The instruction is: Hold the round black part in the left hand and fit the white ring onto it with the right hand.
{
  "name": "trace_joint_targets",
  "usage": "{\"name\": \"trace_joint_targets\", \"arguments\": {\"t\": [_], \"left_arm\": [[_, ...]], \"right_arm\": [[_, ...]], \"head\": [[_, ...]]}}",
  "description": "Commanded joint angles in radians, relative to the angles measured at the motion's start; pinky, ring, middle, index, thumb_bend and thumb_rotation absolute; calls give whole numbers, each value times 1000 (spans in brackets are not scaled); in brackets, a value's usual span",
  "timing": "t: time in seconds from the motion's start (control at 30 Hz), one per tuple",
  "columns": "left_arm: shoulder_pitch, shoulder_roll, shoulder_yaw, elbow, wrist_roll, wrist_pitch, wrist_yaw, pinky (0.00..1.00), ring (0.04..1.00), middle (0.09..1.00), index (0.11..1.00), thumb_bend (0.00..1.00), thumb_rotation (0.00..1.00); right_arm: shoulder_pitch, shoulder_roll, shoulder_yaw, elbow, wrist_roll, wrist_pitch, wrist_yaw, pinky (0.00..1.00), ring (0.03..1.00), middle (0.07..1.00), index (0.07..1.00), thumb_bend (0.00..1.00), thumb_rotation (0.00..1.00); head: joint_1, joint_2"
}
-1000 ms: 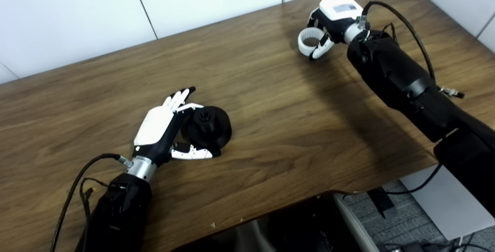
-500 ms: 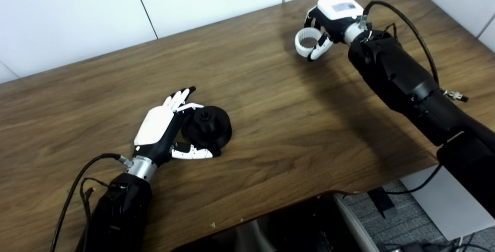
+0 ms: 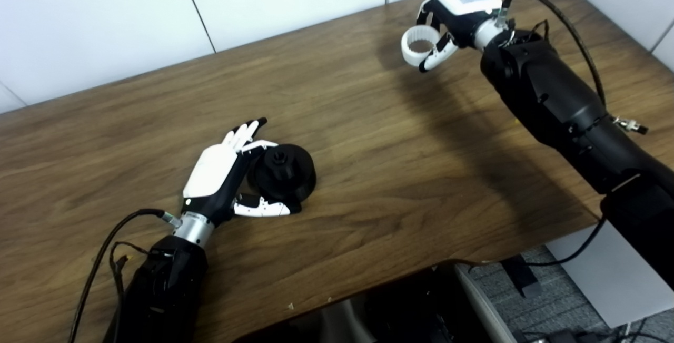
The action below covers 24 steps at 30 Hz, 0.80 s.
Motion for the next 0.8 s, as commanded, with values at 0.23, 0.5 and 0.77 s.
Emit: {"name": "trace_joint_targets", "arguments": {"t": [0.23, 0.5, 0.77], "left_arm": [[-5, 9, -12, 18, 41, 7, -20, 1000, 1000, 1000, 672, 1000, 434], [-8, 8, -11, 24, 38, 1, -14, 1000, 1000, 1000, 672, 1000, 421], [-10, 7, -12, 26, 41, 3, -15, 1000, 1000, 1000, 674, 1000, 429]], "right_arm": [[-78, -34, -46, -128, -45, 4, 15, 1000, 677, 537, 620, 746, 279], [-81, -39, -65, -170, -39, -30, 1, 1000, 647, 533, 612, 768, 305], [-62, -25, -93, -257, -7, -38, 37, 1000, 652, 538, 610, 778, 323]], "head": [[1, -2], [4, -1], [14, -2]]}}
